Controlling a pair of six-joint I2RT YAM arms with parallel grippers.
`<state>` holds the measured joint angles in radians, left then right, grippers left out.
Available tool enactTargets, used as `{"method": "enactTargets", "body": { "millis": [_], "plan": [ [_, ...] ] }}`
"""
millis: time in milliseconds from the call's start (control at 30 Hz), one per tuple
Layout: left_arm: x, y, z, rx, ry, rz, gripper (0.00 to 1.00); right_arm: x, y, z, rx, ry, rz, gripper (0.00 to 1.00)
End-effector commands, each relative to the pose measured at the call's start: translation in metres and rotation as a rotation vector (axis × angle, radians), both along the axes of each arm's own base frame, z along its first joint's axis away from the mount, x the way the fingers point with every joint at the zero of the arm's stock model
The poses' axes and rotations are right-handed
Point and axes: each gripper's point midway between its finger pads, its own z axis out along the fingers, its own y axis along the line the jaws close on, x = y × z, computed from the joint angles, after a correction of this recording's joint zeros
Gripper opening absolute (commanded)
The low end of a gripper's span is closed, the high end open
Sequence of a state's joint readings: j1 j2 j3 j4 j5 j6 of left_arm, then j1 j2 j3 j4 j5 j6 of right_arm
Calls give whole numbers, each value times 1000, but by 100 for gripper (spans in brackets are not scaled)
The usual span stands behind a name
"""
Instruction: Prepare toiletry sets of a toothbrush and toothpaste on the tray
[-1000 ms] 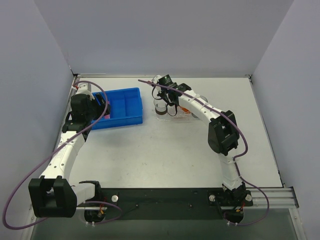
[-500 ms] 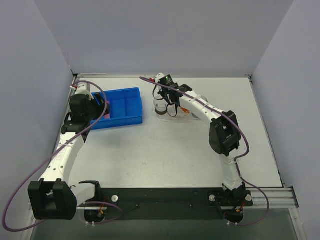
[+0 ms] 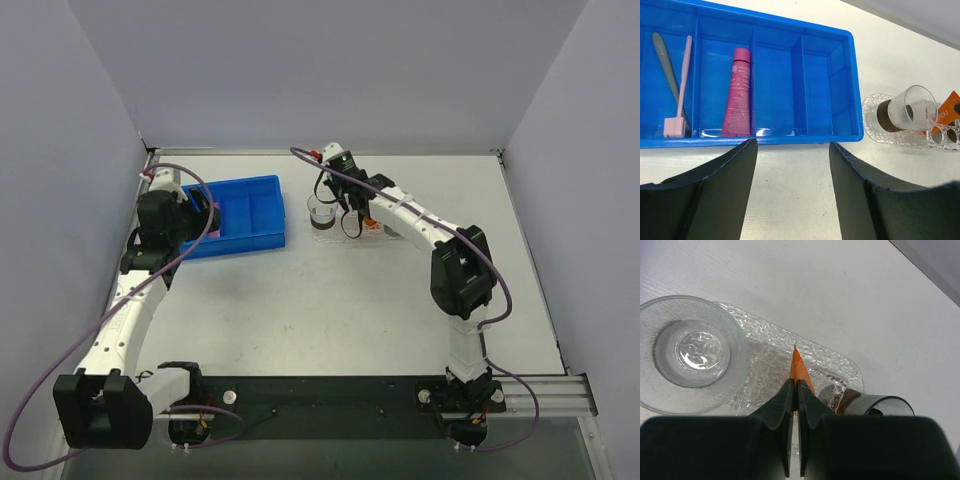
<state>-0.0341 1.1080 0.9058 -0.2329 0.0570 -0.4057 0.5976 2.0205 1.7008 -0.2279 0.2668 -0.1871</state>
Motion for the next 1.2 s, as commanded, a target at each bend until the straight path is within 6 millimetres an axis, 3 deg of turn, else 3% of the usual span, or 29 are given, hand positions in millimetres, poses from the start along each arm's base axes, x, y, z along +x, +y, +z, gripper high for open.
{"method": "enactTargets", "body": {
  "millis": [0,500,700,1167],
  "plan": [
    [-5,-4,19,17,-49,-18,69,6,-9,41,92,-110,-73,0],
    [-12,-23,24,53,-45,-75,69,9,-20,47,186,-173,-150,0],
    [-16,-24,24,55,-43,-80,69,3,-23,47,222,-183,-169,0],
    [-23,-28,24,57,-31,-97,69,8,-25,47,330,-232,-206,0]
  ]
}}
